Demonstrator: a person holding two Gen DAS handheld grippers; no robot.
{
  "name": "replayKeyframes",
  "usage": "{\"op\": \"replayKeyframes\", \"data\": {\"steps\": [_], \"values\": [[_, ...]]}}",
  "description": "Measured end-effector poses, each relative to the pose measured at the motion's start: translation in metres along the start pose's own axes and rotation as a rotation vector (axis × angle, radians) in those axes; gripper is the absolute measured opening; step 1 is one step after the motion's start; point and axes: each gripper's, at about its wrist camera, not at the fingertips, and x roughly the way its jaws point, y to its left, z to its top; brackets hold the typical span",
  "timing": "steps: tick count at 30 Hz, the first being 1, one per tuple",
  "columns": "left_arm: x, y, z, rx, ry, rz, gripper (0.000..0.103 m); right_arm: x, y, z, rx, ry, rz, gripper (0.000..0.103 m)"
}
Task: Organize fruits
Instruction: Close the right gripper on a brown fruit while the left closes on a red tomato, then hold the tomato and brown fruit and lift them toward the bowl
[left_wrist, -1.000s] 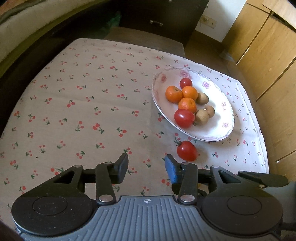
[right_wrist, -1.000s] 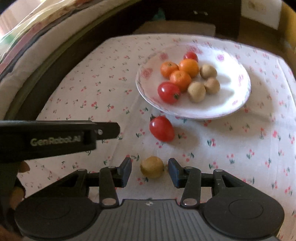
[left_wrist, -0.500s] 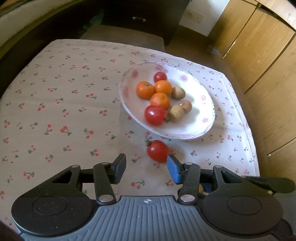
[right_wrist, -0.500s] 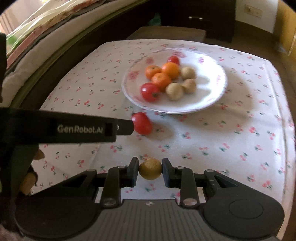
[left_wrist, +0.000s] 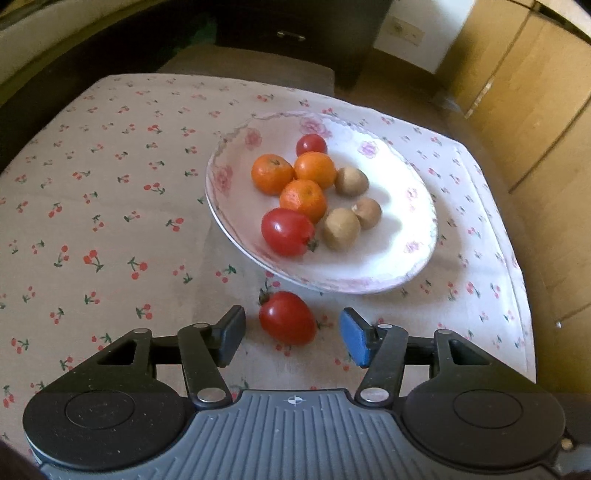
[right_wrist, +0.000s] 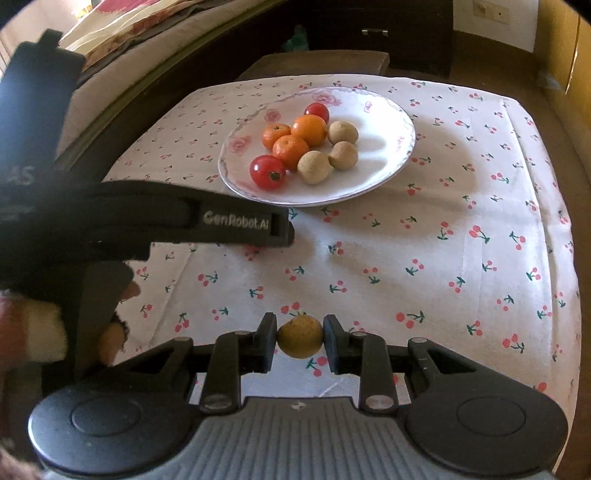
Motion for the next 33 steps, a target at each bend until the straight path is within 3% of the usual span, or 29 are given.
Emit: {"op": "replayKeyframes", "data": {"steps": [8, 33], "values": [[-0.002, -0.005, -0.004, 0.049, -0.016, 0.038, 0.042, -0.004, 0.000, 0.002, 0.005, -0.010, -0.006, 0.029], [-0.036, 0.015, -0.044, 0.159, 0.063, -0.046, 0.043, 0.000, 0.003, 0.001, -0.023, 0.023, -0.043, 0.029]]}}
